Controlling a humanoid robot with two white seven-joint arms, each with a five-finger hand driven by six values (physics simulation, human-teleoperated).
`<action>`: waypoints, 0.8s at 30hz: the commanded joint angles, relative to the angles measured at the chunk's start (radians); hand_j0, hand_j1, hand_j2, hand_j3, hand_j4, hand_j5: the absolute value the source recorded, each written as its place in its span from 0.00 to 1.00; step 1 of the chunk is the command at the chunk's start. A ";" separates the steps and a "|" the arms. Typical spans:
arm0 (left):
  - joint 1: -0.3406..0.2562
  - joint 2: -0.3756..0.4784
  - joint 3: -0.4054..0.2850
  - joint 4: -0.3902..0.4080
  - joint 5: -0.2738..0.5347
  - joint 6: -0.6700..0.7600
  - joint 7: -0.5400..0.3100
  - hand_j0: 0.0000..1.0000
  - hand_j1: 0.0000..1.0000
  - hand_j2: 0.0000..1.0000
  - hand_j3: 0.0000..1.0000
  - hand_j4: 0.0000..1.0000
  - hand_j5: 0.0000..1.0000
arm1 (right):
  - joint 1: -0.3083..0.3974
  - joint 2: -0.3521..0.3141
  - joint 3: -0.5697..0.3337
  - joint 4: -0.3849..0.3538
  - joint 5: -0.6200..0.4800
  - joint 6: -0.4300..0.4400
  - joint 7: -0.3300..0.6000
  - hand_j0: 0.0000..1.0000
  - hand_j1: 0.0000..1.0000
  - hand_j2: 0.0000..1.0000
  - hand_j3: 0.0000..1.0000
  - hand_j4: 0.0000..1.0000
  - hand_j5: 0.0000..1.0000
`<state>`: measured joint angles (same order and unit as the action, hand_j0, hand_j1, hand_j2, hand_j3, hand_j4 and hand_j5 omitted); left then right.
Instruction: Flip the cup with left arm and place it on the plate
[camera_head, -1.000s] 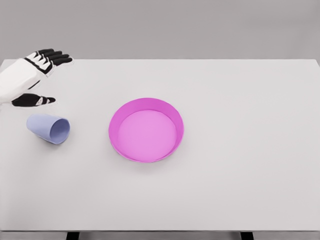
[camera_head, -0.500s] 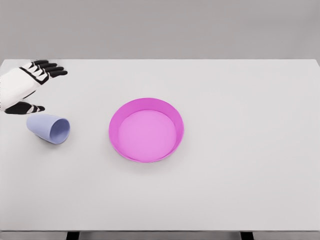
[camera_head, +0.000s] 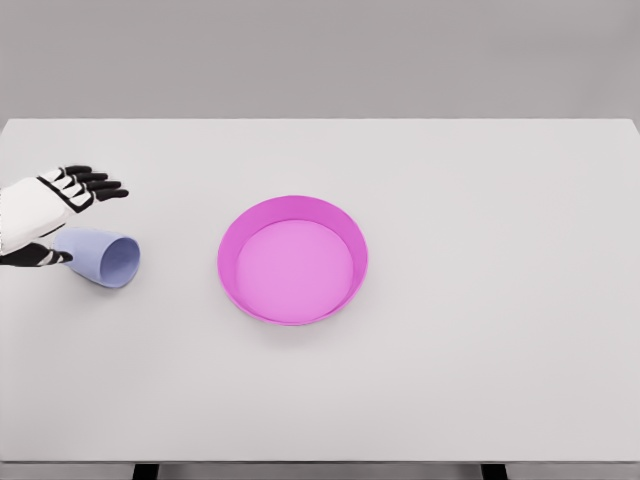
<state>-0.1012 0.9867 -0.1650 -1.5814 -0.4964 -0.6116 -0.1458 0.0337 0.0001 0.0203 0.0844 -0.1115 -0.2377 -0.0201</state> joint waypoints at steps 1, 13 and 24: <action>0.000 0.001 -0.014 0.001 -0.028 0.001 0.000 1.00 1.00 1.00 1.00 1.00 1.00 | 0.000 0.000 0.000 0.000 0.000 0.000 0.000 1.00 1.00 1.00 1.00 1.00 1.00; 0.002 -0.005 -0.059 0.089 -0.021 0.001 0.002 1.00 1.00 1.00 1.00 1.00 1.00 | 0.000 0.000 0.000 0.000 0.000 0.000 0.000 1.00 1.00 1.00 1.00 1.00 1.00; -0.011 -0.059 -0.062 0.136 -0.021 0.001 0.002 1.00 1.00 1.00 1.00 1.00 1.00 | 0.000 0.000 0.000 0.000 0.000 0.000 0.000 1.00 1.00 1.00 1.00 1.00 1.00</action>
<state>-0.1104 0.9438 -0.2261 -1.4466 -0.5225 -0.6115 -0.1448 0.0337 0.0001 0.0205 0.0844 -0.1115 -0.2377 -0.0201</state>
